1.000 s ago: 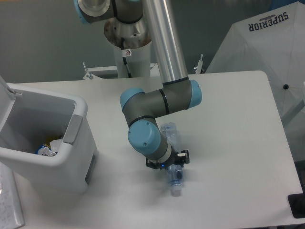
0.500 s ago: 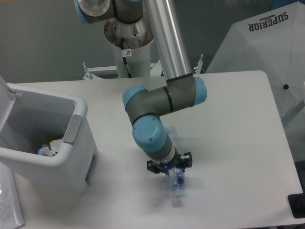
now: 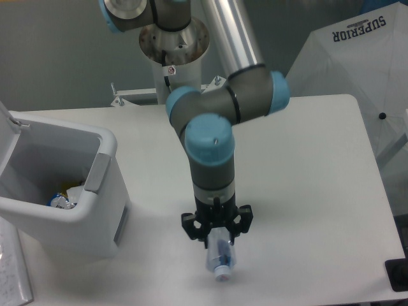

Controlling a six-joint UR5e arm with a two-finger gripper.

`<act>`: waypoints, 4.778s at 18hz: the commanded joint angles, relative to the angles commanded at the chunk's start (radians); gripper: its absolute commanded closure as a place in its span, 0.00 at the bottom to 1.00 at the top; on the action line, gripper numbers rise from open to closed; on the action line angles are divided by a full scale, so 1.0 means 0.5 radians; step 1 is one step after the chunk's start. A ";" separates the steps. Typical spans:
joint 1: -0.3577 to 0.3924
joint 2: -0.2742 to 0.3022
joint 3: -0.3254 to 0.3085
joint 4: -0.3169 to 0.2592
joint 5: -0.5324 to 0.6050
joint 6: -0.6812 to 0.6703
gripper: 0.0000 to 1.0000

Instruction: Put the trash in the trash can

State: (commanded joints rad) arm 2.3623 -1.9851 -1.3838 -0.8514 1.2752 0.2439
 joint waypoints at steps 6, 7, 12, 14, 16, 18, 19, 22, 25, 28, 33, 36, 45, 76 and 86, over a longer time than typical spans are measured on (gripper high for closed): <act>-0.006 0.092 0.157 0.000 -0.521 0.003 0.57; -0.006 0.095 0.166 0.000 -0.638 0.003 0.57; -0.028 0.239 0.154 0.000 -0.942 0.006 0.57; -0.028 0.282 0.154 0.024 -1.050 0.009 0.56; -0.031 0.301 0.154 0.052 -1.114 0.009 0.55; -0.052 0.325 0.148 0.052 -1.148 0.009 0.55; -0.079 0.341 0.142 0.055 -1.148 0.009 0.55; -0.162 0.350 0.129 0.055 -1.148 0.009 0.55; -0.239 0.347 0.096 0.055 -1.145 0.015 0.54; -0.282 0.353 0.028 0.055 -1.145 0.015 0.54; -0.313 0.378 -0.137 0.150 -1.145 0.034 0.49; -0.313 0.390 -0.226 0.212 -1.145 0.046 0.41; -0.258 0.460 -0.444 0.224 -1.133 0.285 0.00; 0.549 0.120 -0.386 0.013 -0.232 1.364 0.00; 0.525 0.135 -0.350 -0.500 0.450 2.040 0.00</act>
